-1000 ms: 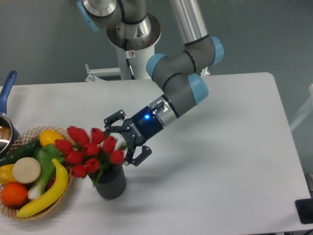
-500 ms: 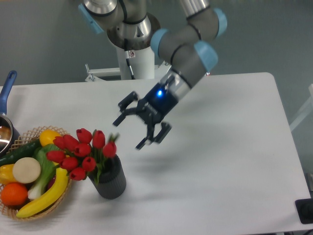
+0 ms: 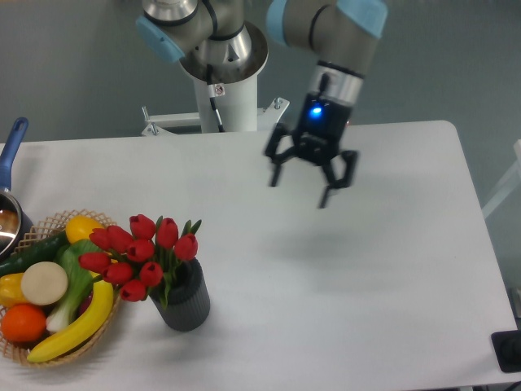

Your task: Insert the flowers into the vase

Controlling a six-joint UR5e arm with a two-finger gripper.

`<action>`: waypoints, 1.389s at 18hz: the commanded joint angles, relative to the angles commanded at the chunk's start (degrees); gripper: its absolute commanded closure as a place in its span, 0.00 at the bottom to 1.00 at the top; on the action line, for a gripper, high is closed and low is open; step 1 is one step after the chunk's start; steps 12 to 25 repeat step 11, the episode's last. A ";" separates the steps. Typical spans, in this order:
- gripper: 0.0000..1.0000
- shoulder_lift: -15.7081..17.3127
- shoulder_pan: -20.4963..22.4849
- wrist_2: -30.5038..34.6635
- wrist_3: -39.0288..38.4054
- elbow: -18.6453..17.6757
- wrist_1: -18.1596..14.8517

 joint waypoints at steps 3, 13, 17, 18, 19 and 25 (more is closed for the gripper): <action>0.00 -1.05 1.41 8.33 0.70 -1.32 0.00; 0.00 -4.22 -2.37 23.48 0.79 -1.14 0.00; 0.00 -4.22 -2.37 23.48 0.79 -1.14 0.00; 0.00 -4.22 -2.37 23.48 0.79 -1.14 0.00; 0.00 -4.22 -2.37 23.48 0.79 -1.14 0.00; 0.00 -4.22 -2.37 23.48 0.79 -1.14 0.00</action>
